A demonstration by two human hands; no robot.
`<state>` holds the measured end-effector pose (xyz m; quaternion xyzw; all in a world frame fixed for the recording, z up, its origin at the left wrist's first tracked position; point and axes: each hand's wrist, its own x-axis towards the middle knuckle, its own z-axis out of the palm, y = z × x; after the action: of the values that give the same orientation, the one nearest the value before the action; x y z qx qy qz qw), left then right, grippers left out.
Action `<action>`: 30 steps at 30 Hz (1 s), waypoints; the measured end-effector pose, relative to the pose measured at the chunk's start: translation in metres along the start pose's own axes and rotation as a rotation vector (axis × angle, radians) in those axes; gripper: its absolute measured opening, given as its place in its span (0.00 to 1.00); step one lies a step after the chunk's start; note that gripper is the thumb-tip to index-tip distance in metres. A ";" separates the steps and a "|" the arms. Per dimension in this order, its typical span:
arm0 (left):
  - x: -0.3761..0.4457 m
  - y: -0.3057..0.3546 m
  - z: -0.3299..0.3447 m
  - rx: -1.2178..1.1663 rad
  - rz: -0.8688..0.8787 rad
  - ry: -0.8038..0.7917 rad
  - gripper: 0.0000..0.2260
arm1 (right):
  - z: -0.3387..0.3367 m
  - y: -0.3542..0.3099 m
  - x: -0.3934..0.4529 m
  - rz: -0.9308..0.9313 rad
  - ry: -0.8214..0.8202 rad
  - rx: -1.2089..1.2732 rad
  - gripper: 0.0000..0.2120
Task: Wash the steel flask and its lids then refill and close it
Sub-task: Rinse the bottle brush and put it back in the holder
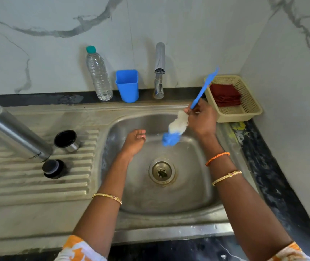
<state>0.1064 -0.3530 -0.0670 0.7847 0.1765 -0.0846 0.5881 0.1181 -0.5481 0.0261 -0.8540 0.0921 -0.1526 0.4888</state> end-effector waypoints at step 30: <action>0.083 0.096 -0.103 0.149 0.354 0.216 0.26 | 0.051 -0.222 0.084 -0.234 0.287 0.118 0.08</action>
<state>0.2113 -0.2637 0.0204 0.8494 0.0912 0.0915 0.5118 0.2164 -0.4199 0.2079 -0.7983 0.0519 -0.3335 0.4988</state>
